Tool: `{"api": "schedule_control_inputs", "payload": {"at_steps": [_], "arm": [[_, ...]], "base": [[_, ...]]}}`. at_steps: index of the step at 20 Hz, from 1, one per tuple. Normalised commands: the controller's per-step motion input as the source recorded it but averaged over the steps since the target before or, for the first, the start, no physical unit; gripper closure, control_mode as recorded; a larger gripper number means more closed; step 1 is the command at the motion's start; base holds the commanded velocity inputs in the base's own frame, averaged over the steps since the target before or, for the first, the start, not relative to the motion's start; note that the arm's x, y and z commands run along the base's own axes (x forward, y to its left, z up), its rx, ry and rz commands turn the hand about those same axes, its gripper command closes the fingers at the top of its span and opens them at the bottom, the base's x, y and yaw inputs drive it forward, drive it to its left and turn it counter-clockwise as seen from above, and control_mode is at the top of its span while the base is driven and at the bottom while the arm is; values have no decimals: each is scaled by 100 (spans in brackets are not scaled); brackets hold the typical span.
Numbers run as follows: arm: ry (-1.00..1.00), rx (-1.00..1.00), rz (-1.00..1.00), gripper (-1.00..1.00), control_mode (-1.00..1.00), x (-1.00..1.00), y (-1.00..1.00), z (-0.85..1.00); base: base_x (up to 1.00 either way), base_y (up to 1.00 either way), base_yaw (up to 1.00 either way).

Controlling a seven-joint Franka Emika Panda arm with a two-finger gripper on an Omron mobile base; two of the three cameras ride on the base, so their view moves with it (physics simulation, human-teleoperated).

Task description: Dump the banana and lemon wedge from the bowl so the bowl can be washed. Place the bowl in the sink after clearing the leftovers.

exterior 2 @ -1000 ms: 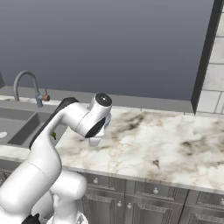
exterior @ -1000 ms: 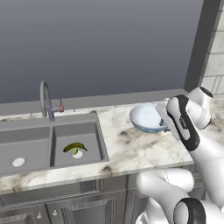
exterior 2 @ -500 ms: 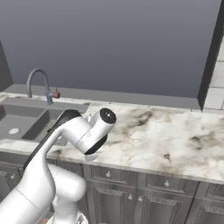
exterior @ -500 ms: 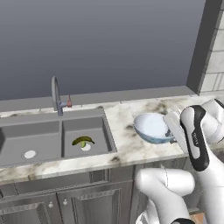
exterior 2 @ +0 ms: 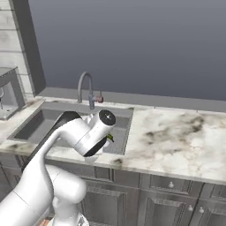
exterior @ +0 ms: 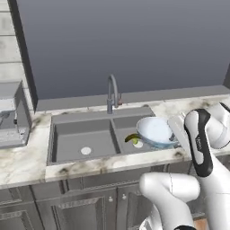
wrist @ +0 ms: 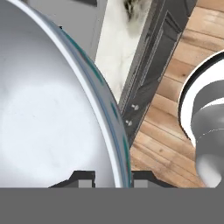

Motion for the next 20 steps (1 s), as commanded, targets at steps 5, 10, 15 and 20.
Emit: {"api": "schedule_control_inputs", "payload": {"at_steps": [5, 10, 15, 20], "arm": [[0, 0, 0, 100, 100, 0, 0, 0], [0, 0, 0, 100, 100, 0, 0, 0], [0, 0, 0, 100, 100, 0, 0, 0], [0, 0, 0, 100, 100, 0, 0, 0]], "base": [[1, 100, 0], [29, 98, 0], [32, 82, 0], [38, 15, -9]]}}
